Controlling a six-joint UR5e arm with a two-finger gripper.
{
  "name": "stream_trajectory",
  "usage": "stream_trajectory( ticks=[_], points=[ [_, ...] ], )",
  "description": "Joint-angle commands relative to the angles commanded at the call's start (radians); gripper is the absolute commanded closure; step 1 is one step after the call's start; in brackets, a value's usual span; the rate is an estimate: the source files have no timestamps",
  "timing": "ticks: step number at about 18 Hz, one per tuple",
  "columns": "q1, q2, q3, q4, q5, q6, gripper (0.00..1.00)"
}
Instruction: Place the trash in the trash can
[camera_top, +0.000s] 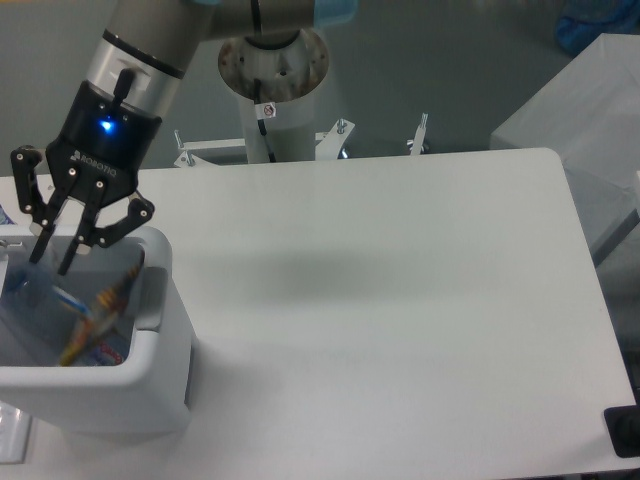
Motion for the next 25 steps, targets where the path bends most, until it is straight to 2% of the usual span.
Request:
stream_trajectory(
  ticks=[3, 8, 10, 13, 15, 18, 22, 25],
  points=[
    [0.000, 0.002, 0.035, 0.000, 0.070, 0.015, 0.00],
    [0.005, 0.014, 0.058, -0.008, 0.352, 0.129, 0.00],
    [0.011, 0.009, 0.049, -0.009, 0.448, 0.196, 0.00],
    [0.080, 0.011, 0.008, -0.021, 0.537, 0.345, 0.00],
    [0.097, 0.014, -0.015, -0.076, 0.598, 0.414, 0.00],
    [0.159, 0.037, -0.052, -0.132, 0.637, 0.579, 0.00],
    [0.236, 0.083, -0.112, -0.140, 0.640, 0.802, 0.00],
    [0.258, 0.109, -0.120, -0.211, 0.643, 0.958, 0.00]
  ],
)
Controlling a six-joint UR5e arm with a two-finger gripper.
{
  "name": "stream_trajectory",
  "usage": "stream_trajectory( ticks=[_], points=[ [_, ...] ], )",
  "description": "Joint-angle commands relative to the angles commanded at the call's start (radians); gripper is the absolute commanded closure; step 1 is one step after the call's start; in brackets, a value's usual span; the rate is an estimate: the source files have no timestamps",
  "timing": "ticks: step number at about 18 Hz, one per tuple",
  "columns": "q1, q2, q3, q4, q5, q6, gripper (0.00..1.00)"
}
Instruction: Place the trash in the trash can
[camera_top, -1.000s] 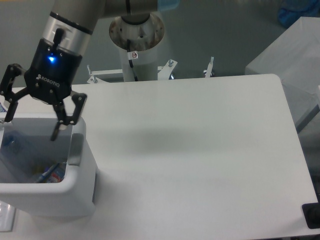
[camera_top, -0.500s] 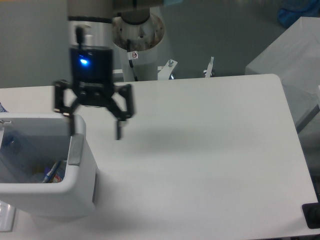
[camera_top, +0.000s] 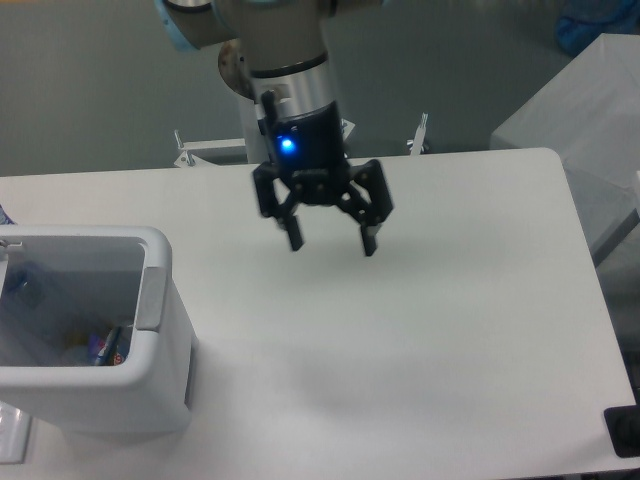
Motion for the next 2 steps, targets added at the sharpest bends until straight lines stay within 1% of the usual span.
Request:
stream_trajectory(
  ticks=[1, 2],
  points=[
    [0.005, 0.005, -0.002, -0.014, 0.002, 0.052, 0.00],
    [0.006, 0.006, -0.003, -0.025, 0.002, 0.077, 0.00]
  ],
)
